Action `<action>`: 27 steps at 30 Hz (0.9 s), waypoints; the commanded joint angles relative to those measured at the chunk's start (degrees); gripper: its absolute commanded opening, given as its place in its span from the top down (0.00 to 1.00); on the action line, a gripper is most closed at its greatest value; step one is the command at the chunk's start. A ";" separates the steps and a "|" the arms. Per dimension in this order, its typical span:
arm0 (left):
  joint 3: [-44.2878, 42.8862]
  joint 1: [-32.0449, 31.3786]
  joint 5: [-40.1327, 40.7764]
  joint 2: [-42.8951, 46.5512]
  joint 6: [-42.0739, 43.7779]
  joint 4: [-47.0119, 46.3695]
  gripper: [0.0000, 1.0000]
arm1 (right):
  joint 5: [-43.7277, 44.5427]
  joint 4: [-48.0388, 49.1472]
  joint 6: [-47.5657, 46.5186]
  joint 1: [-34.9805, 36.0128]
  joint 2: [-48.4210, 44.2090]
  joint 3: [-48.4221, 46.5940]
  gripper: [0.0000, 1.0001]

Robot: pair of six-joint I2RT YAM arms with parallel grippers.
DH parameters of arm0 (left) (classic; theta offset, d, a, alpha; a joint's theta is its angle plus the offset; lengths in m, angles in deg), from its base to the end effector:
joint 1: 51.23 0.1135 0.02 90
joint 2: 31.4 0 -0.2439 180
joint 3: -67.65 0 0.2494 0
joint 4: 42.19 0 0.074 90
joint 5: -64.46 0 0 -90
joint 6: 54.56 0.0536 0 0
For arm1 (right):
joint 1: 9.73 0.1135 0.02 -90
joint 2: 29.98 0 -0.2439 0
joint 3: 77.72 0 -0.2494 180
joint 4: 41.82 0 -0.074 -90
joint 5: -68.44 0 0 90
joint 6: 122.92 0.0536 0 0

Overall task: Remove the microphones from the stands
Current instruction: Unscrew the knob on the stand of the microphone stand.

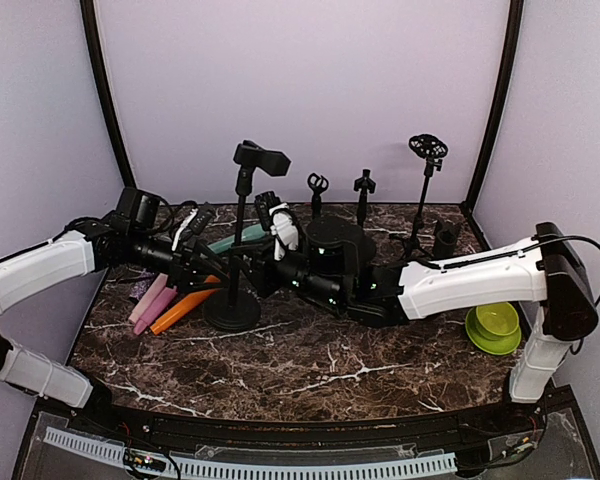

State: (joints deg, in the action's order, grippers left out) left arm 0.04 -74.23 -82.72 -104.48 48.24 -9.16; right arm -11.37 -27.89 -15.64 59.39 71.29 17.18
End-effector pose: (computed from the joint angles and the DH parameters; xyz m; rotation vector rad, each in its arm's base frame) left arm 0.2382 -0.1501 0.2589 1.1467 1.7911 -1.2047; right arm 0.1635 0.4020 0.2783 -0.6125 1.5941 1.0095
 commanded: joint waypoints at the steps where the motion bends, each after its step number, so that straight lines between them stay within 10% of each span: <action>1: -0.13 -0.50 -7.44 1.83 2.47 3.80 0.36 | -0.81 6.30 2.03 0.58 -2.02 -3.00 1.00; 12: 3.61 -2.17 -9.46 4.65 1.39 0.96 0.61 | -3.83 8.64 4.07 0.59 -2.13 -3.79 1.00; 19: 5.79 -2.31 -6.30 5.59 1.41 -1.00 0.38 | -5.34 10.70 5.70 0.56 -2.74 -3.26 1.00; 27: 5.39 -2.35 -5.97 6.27 0.91 -3.35 0.85 | -6.71 12.22 7.20 0.49 -2.40 -3.36 1.00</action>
State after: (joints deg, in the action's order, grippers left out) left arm 5.41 -76.26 -87.91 -100.04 49.16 -10.19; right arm -16.98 -24.48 -10.27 59.87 71.29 16.68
